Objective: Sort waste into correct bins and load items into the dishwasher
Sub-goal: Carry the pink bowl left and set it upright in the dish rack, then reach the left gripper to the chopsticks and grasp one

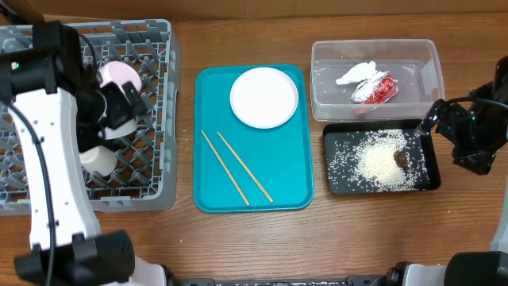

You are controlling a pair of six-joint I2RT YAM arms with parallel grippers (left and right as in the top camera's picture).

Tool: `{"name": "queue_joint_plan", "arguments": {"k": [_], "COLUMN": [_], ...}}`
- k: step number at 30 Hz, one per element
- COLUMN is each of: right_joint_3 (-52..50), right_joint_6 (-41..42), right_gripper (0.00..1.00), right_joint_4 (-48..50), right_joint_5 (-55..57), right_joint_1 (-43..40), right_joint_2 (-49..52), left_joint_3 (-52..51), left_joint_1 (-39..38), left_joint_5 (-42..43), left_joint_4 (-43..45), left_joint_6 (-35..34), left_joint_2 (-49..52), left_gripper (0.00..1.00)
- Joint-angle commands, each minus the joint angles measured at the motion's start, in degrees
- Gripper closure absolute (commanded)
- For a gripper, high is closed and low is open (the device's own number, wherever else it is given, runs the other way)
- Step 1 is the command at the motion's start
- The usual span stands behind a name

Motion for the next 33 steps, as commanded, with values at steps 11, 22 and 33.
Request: {"name": "queue_joint_plan", "arguments": {"k": [11,22,33], "right_joint_3": [0.8,0.8,0.8], "right_joint_6": [0.0,0.0,0.0], "right_gripper": [0.0,0.0,0.0], "right_joint_4": [-0.1,-0.1,-0.1], "right_joint_5": [0.3,0.3,0.3], "right_joint_1": [-0.1,-0.1,-0.1], "right_joint_2": [-1.6,-1.6,-1.6], "left_joint_3": [-21.3,-44.6,-45.7], "left_joint_1": [-11.1,-34.8,-35.7], "left_joint_5": [-6.6,-6.8,-6.6], "left_joint_4": [9.1,33.8,40.4], "left_joint_6": [-17.1,-25.5,-23.7], "left_joint_2": [-25.0,-18.6,2.0], "left_gripper": [0.0,0.0,0.0]}}
